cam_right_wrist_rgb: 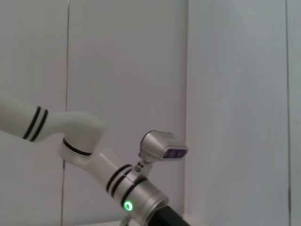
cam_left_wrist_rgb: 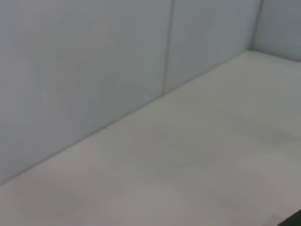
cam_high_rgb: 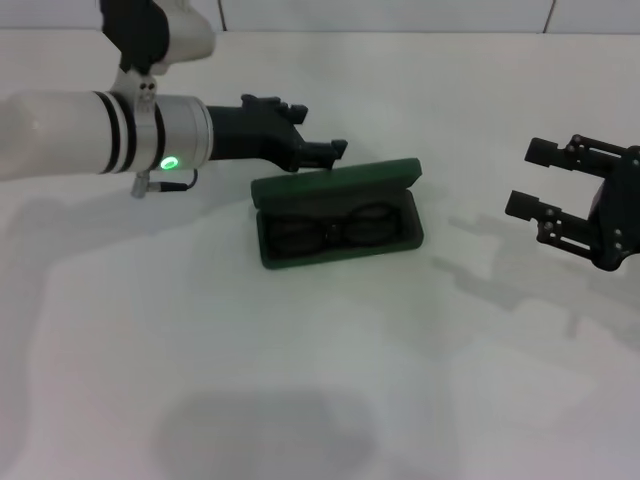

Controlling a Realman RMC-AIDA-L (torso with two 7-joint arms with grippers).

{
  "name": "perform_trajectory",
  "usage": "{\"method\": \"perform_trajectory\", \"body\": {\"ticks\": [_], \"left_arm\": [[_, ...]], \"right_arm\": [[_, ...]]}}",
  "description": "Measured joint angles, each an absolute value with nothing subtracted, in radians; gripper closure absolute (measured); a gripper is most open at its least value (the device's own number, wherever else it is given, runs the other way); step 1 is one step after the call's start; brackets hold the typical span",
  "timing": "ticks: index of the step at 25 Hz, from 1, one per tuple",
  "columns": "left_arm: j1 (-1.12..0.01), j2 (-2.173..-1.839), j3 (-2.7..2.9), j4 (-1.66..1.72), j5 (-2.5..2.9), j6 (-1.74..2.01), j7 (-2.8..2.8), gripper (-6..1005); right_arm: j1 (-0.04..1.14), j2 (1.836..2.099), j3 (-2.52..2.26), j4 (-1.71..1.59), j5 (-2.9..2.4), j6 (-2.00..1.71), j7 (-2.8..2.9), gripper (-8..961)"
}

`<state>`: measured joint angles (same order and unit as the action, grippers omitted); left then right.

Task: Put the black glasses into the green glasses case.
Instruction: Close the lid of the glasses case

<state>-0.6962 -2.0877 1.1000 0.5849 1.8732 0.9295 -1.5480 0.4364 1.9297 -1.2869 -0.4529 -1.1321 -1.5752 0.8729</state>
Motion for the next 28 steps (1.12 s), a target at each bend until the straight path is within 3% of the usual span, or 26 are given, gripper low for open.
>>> {"method": "perform_trajectory", "body": {"ticks": [19,28], "left_arm": [[-0.616,-2.091,1.199,0.622,1.636,0.930,-1.387,213],[-0.594,-2.053,1.199,0.681,1.680,1.023,-1.648,213]], "right_arm": [[0.440,1.936,-1.287,-0.452,-1.132,-1.513,0.871,377],[0.440,1.932,-1.289,-0.454,-1.133,-1.514,0.871,373]]}}
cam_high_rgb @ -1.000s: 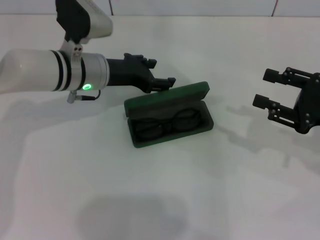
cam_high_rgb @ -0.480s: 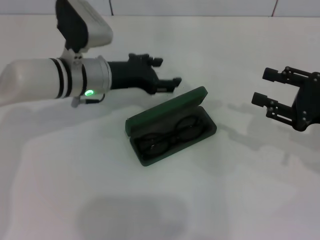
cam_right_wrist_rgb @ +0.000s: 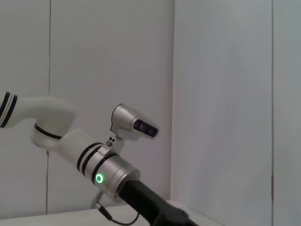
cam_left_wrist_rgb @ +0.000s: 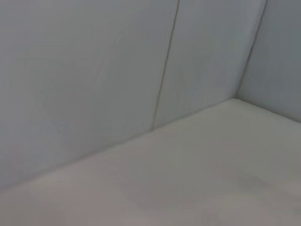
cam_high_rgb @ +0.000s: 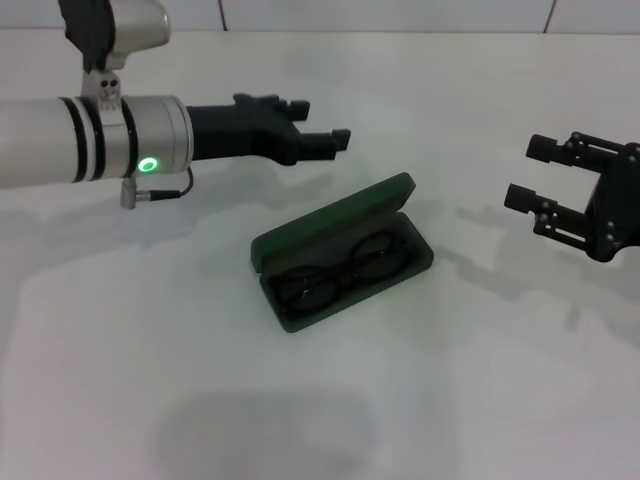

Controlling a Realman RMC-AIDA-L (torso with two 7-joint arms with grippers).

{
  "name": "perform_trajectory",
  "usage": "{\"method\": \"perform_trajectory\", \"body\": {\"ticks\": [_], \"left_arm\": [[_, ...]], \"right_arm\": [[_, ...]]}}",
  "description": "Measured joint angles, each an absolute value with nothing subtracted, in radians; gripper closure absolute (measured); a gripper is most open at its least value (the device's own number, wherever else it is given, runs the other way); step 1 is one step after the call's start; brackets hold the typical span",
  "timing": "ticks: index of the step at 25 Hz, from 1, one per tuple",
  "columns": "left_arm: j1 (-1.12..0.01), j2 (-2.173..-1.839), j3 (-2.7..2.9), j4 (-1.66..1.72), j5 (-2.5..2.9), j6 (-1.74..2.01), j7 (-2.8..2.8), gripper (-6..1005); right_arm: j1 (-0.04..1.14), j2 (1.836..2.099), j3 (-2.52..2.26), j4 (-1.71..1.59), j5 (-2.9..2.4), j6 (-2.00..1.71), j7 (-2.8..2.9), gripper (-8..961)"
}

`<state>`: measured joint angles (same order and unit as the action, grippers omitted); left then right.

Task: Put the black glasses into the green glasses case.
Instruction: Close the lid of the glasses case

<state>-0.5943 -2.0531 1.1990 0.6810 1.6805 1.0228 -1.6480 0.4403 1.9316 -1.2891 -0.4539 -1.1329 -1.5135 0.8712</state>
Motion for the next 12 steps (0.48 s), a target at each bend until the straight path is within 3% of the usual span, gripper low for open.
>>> {"method": "perform_trajectory", "body": {"ticks": [12], "left_arm": [[-0.595,-2.062,1.202,0.681,1.787,1.065,-1.758,213]], "right_arm": [[0.451,1.930,-1.290,-0.456,-1.160,-1.502,0.871,367]]}}
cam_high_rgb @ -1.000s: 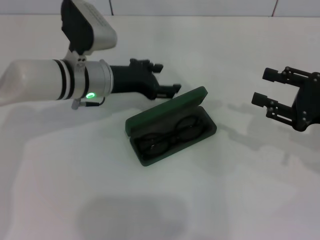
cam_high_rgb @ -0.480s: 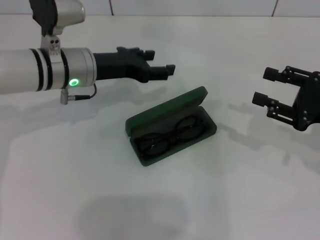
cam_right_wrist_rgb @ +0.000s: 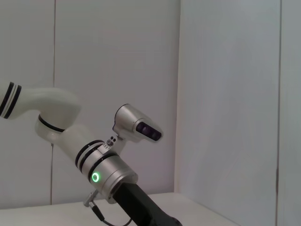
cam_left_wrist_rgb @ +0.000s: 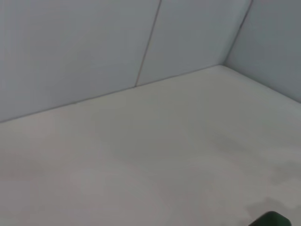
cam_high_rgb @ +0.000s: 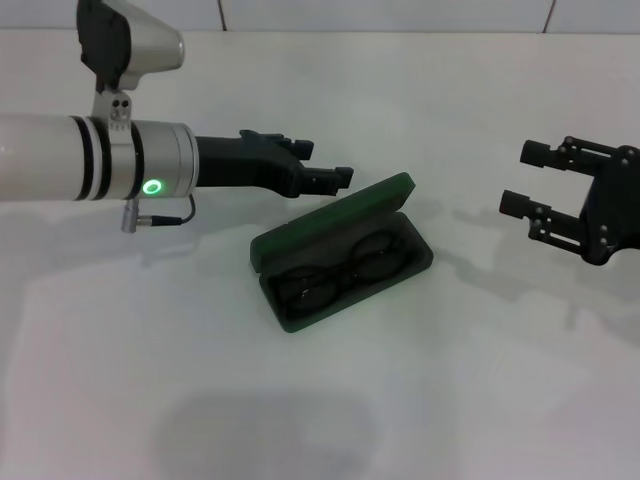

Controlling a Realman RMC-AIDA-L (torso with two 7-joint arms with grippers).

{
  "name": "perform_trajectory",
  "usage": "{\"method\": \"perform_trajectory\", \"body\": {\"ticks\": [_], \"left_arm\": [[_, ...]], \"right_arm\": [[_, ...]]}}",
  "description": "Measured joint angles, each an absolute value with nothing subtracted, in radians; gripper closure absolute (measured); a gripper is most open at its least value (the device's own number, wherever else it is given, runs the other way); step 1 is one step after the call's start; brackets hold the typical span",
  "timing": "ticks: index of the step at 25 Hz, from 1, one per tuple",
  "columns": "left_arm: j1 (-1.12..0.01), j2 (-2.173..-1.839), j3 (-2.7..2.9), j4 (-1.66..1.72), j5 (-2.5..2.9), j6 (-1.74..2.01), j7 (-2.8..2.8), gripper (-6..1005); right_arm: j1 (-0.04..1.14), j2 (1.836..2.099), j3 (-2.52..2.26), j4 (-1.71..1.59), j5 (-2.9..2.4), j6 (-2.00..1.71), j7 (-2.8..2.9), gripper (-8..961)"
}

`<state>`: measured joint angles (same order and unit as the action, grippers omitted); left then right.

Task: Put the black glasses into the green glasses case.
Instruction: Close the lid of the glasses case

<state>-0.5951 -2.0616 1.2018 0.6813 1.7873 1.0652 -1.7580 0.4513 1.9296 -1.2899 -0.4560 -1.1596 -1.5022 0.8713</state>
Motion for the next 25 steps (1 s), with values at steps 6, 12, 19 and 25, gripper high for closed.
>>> {"method": "perform_trajectory", "body": {"ticks": [6,12,19,25], "left_arm": [[-0.592,-2.063,1.202,0.682,1.787,1.097,-1.758,213],[-0.592,-2.063,1.201,0.682,1.787,1.137,-1.754,213],[-0.590,-2.088,1.204,0.704,1.864,1.148,-1.728,213],[-0.590,-2.091,1.240,0.710,1.879,1.143,-1.713,213]], "right_arm": [[0.451,1.929,-1.291,-0.455,-1.160,-1.501,0.871,364],[0.451,1.929,-1.288,-0.454,-1.179,-1.489,0.871,361],[0.452,1.935,-1.287,-0.455,-1.183,-1.460,0.871,358],[0.455,1.936,-1.287,-0.456,-1.183,-1.449,0.871,355]]}}
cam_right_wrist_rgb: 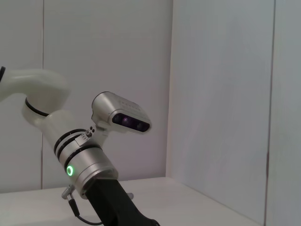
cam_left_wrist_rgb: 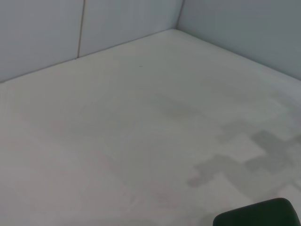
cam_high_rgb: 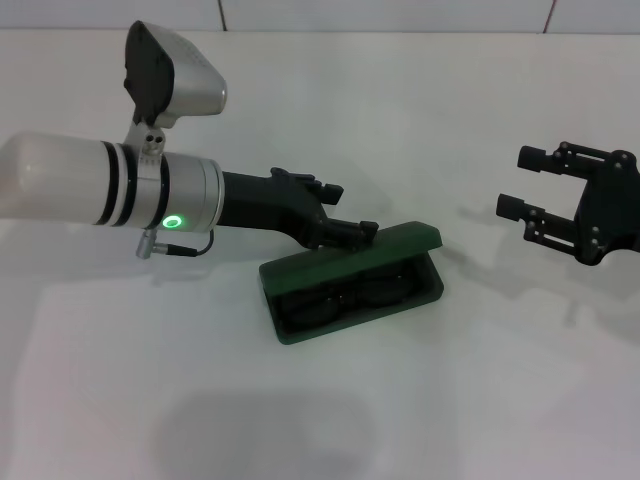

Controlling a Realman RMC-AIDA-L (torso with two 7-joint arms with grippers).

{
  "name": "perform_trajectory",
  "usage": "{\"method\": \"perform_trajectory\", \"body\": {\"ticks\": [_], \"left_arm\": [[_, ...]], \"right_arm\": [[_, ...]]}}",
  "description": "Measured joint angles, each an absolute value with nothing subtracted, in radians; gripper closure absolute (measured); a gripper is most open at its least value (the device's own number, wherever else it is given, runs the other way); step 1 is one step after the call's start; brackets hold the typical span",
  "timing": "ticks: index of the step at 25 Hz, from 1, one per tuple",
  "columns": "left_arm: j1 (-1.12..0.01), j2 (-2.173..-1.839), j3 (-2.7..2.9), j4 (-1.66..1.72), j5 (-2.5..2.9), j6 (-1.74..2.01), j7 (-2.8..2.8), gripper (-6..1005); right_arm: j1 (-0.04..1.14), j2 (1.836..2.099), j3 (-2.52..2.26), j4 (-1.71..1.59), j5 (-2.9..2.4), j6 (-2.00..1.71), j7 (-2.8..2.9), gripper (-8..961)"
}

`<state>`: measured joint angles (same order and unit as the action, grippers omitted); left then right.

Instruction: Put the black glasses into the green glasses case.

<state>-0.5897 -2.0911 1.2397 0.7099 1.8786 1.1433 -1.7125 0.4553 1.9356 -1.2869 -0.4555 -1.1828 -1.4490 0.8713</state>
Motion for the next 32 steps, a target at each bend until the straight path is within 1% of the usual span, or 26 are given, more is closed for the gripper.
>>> {"method": "perform_trajectory", "body": {"ticks": [16,26,29,32], "left_arm": [[-0.568,-2.096,1.264,0.721,1.876,1.146,-1.626,213],[-0.550,-2.093,1.300,0.732,1.777,1.153,-1.551,213],[-0.517,-2.087,1.287,0.747,1.642,1.223,-1.429,213],[-0.476,-2.081,1.252,0.767,1.575,1.370,-1.298,213]], "right_arm": [[0.456,1.937,-1.287,-0.456,-1.184,-1.434,0.871,348],[0.456,1.937,-1.287,-0.456,-1.184,-1.430,0.871,343],[0.456,1.937,-1.291,-0.464,-1.184,-1.438,0.871,341],[0.456,1.938,-1.292,-0.469,-1.184,-1.475,0.871,340]]}}
